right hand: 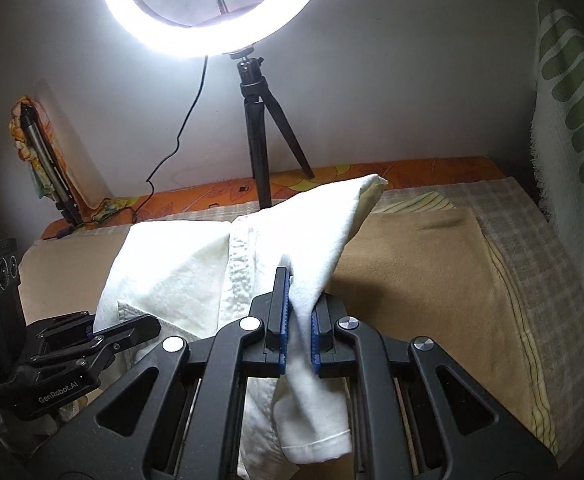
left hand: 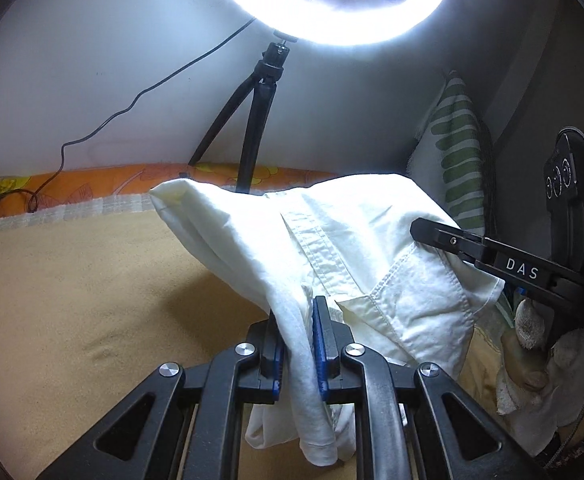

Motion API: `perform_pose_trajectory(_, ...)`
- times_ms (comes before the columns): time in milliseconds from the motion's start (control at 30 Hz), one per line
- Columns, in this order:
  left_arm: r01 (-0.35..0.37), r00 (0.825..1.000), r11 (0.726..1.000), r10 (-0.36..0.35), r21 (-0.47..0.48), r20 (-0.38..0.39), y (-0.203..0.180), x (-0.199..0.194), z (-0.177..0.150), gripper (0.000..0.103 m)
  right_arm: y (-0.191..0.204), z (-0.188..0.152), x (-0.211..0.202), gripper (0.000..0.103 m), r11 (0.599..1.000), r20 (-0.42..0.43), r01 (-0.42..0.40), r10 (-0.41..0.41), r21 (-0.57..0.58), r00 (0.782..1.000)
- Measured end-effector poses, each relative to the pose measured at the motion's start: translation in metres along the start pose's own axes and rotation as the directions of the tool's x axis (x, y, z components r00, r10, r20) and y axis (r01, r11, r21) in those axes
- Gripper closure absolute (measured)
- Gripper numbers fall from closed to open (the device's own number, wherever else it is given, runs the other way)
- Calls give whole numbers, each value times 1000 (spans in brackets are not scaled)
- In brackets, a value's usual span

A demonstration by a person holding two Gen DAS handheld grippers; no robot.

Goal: Fold small clothes
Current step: 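Lay the folded bundle down and open both grippers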

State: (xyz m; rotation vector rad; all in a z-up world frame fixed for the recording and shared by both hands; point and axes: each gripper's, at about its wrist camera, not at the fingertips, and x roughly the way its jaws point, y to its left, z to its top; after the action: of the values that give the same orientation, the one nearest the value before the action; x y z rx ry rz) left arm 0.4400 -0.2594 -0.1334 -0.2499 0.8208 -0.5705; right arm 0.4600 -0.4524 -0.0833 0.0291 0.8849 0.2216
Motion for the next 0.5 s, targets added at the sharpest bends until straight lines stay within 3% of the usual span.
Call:
perform_pose_trajectory(167,-45,999,998,45,39,7,-4,11,2,91,-11,-1,22,93,997,-34,73,-74,-26,997)
perform_pose_trajectory(267,-82,997,994,82,78,-6,-6,11,1,67,-15,-3,26,88,986,-40,161,-162,-35,986)
perform_pose_trajectory(300,-96,995,991,97,89,-11,-7,10,0,63,-16,-3,26,85,982,-39,184,-185,-32,982)
perform_pose_trajectory(367,-108,994,989,110,102,-12,-7,7,-2,58,-18,-4,22,67,983,-55,181,-182,-17,982)
perform_pose_trajectory(500,-138,990,984,138,115,5,-7,-9,-6,47,-16,-3,8,64,983,-35,181,-181,4,983)
